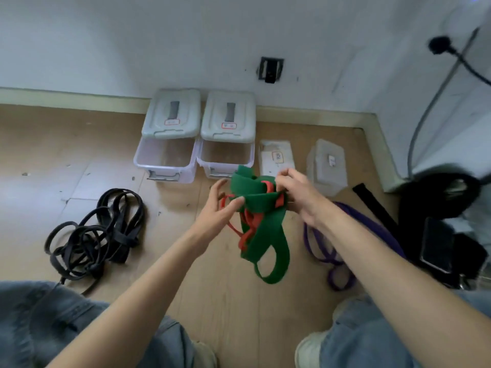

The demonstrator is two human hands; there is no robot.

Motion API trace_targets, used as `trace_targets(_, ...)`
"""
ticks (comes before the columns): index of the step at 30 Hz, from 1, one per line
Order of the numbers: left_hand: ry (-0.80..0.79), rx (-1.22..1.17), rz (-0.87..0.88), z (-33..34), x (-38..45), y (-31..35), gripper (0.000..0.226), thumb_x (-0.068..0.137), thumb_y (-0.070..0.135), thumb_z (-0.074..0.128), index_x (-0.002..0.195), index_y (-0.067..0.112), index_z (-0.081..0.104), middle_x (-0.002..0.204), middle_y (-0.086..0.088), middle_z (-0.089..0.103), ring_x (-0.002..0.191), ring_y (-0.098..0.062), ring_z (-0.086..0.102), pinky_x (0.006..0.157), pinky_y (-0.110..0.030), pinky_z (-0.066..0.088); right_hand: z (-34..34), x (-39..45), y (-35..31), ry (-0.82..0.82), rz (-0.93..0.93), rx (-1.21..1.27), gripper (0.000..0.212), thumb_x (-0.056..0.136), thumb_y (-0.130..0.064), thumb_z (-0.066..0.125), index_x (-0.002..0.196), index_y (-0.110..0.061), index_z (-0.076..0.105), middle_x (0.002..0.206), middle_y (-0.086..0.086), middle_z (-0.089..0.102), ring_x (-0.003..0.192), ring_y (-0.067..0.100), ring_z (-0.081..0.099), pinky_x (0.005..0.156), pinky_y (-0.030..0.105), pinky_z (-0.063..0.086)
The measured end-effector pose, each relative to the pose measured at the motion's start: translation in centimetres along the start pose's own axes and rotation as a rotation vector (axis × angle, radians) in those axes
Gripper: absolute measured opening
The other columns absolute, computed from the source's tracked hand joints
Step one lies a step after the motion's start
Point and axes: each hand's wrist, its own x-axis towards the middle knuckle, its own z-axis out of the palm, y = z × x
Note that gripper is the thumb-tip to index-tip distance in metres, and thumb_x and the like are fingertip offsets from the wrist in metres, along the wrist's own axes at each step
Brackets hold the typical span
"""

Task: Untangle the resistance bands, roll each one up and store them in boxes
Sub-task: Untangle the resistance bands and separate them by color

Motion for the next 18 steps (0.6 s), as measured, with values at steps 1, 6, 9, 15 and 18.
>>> trace_targets(1,-0.018,-0.034,0.031,-0.7,-0.5,1.7,0.09,0.071,0.055,0.067,0.144,0.034,0.018,0.146,-0.002,0.035,0.128,-0.022,0.044,0.102,-0.044,0.042,-0.5,-1.2,-1.9,-0.045,-0.005,0.052,0.014,0.081,-0.008,0.044,0.075,-0.02,0.04,0.068,-0.001,0.042,0.058,0.013,0.04,0.047,0.022,0.035)
trace_targets(6,-0.156,0.302,0.315,-2.7,-3.7,9.8,0.088,0.054,0.067,0.071,0.129,0.051,0.028,0.123,0.005,0.045,0.092,-0.008,0.064,0.075,-0.022,0.054,-1.8,-6.4,-8.3,-0.274,-0.008,0.279,0.011,0.072,-0.017,0.037,0.063,-0.019,0.043,0.059,0.0,0.047,0.052,0.013,0.048,0.059,0.026,0.041)
trace_targets(9,0.013,0.769,0.35,-3.4,-4.9,10.4,0.094,0.059,0.08,0.053,0.139,0.039,0.025,0.128,0.0,0.042,0.118,-0.02,0.041,0.098,-0.041,0.04,-1.2,-8.3,-9.3,-0.308,0.025,0.514,0.028,0.071,-0.019,0.034,0.052,-0.014,0.054,0.054,0.004,0.05,0.048,0.019,0.051,0.056,0.025,0.048)
trace_targets(15,-0.185,-0.079,0.015,-4.1,-7.3,9.8,0.065,0.061,0.031,0.079,0.118,0.03,0.048,0.102,-0.009,0.068,0.078,-0.021,0.072,0.06,-0.025,0.056,-0.5,-9.0,-9.1,-0.228,0.064,0.488,0.023,0.075,-0.028,0.043,0.06,-0.014,0.054,0.054,0.004,0.051,0.049,0.018,0.051,0.055,0.023,0.048)
trace_targets(18,-0.042,-0.237,-0.069,-4.8,-7.1,9.6,0.054,0.055,0.019,0.079,0.104,0.014,0.056,0.076,-0.007,0.067,0.05,-0.013,0.061,0.044,-0.018,0.048,-1.5,-8.6,-8.8,-0.107,0.062,0.094,0.024,0.092,-0.035,0.044,0.092,-0.014,0.057,0.082,0.004,0.058,0.073,0.019,0.058,0.071,0.032,0.049)
